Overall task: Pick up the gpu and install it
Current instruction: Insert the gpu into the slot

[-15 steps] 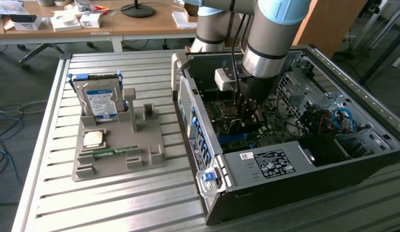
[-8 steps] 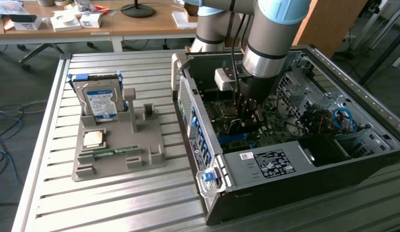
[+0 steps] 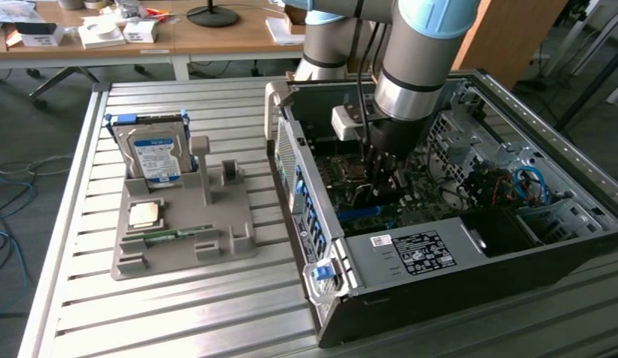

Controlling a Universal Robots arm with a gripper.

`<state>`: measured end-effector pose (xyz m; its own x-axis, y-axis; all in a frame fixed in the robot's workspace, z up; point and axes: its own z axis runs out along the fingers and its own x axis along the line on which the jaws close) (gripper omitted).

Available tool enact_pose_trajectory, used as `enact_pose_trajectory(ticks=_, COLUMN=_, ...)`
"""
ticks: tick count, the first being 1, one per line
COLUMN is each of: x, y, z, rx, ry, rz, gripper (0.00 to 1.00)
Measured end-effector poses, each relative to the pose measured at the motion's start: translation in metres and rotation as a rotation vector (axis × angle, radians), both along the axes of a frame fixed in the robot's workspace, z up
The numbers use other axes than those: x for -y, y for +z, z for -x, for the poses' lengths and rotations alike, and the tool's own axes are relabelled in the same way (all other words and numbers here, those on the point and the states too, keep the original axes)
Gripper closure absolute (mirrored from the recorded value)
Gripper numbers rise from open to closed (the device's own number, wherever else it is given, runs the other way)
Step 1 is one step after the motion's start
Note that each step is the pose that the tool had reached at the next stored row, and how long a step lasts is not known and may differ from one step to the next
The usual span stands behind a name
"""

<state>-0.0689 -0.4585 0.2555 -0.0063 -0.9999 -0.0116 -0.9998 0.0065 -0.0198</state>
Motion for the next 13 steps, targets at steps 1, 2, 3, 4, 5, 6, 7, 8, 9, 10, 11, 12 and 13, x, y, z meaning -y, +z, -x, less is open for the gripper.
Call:
enact_pose_trajectory(ticks=1, x=0.0, y=0.0, z=0.0, rx=0.0, ry=0.0, rz=0.0, gripper=0.73)
enact_pose_trajectory(ticks=2, x=0.0, y=-0.0001, z=0.0001, rx=0.0001, ry=0.0, rz=-0.0001, gripper=0.73)
enact_pose_trajectory(ticks=3, x=-0.0001, y=-0.0006, z=0.0001, rx=0.0006, ry=0.0, rz=-0.0004, gripper=0.73)
enact_pose_trajectory(ticks=4, x=-0.0001, y=-0.0014, z=0.0002, rx=0.0021, ry=0.0, rz=-0.0006, gripper=0.73)
enact_pose_trajectory(ticks=5, x=-0.0001, y=-0.0017, z=0.0003, rx=0.0039, ry=0.0, rz=-0.0003, gripper=0.73)
enact_pose_trajectory(ticks=6, x=0.0, y=-0.0019, z=0.0003, rx=0.0051, ry=0.0, rz=0.0, gripper=0.73)
enact_pose_trajectory(ticks=7, x=0.0, y=-0.0019, z=0.0003, rx=0.0054, ry=0.0, rz=0.0001, gripper=0.73)
enact_pose_trajectory(ticks=8, x=0.0, y=-0.0019, z=0.0003, rx=0.0054, ry=0.0, rz=0.0, gripper=0.73)
enact_pose_trajectory(ticks=9, x=0.0, y=-0.0019, z=0.0003, rx=0.0054, ry=0.0, rz=0.0, gripper=0.73)
enact_pose_trajectory(ticks=10, x=0.0, y=-0.002, z=0.0003, rx=0.0055, ry=0.0, rz=-0.0001, gripper=0.73)
enact_pose_trajectory(ticks=11, x=0.0, y=-0.002, z=0.0003, rx=0.0055, ry=0.0, rz=-0.0002, gripper=0.73)
enact_pose_trajectory(ticks=12, x=0.0, y=-0.002, z=0.0004, rx=0.0056, ry=0.0, rz=-0.0002, gripper=0.73)
enact_pose_trajectory(ticks=13, x=-0.0001, y=-0.002, z=0.0008, rx=0.0055, ry=0.0, rz=-0.0003, gripper=0.73)
